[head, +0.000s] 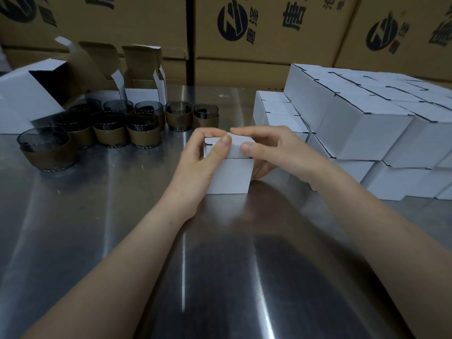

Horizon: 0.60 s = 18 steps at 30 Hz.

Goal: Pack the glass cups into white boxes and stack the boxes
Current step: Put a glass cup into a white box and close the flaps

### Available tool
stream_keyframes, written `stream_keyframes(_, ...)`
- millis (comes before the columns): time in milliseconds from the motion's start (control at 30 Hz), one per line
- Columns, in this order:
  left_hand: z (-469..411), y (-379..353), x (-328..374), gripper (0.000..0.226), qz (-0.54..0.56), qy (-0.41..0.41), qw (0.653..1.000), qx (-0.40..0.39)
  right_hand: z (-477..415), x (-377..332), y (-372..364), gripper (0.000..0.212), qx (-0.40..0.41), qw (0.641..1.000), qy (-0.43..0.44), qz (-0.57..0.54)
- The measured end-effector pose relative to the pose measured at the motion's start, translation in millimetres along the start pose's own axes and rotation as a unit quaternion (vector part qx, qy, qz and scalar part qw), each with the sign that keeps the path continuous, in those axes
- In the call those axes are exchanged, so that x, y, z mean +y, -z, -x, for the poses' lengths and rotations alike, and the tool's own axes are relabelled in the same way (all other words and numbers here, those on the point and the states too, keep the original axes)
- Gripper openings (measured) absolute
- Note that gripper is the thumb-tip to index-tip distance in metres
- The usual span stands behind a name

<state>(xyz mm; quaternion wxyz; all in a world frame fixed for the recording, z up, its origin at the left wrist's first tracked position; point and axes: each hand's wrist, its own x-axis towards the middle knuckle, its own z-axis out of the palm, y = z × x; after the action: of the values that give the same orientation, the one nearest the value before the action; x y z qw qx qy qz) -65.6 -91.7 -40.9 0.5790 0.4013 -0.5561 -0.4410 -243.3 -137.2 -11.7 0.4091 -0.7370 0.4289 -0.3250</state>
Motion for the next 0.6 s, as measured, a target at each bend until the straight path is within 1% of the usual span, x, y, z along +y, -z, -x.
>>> stream_keyframes(100, 0.1, 0.2, -0.9, 0.030, -0.005, -0.001, 1.000, -0.010, 2.5, -3.7, 0.4, 0.051, -0.007, 1.000, 0.000, 0.006)
stream_keyframes(233, 0.2, -0.3, -0.9, 0.032, 0.011, -0.001, 1.000, -0.016, 2.8, -5.1, 0.7, 0.038, -0.008, 1.000, -0.012, -0.002)
stream_keyframes(367, 0.5, -0.1, -2.5, 0.035, 0.019, 0.011, 1.000, -0.016, 2.9, -5.1, 1.5, 0.041, -0.017, 1.000, -0.018, 0.004)
stream_keyframes(500, -0.1, 1.0, -5.0, 0.029, 0.027, 0.026, 0.999, -0.018, 2.5, -4.8, 2.0, 0.041, -0.024, 0.999, -0.017, 0.019)
stream_keyframes(600, -1.1, 1.6, -5.6, 0.029, 0.033, 0.035, 0.999, -0.015, 3.9, -5.5, 2.6, 0.036, -0.025, 0.999, -0.015, 0.021)
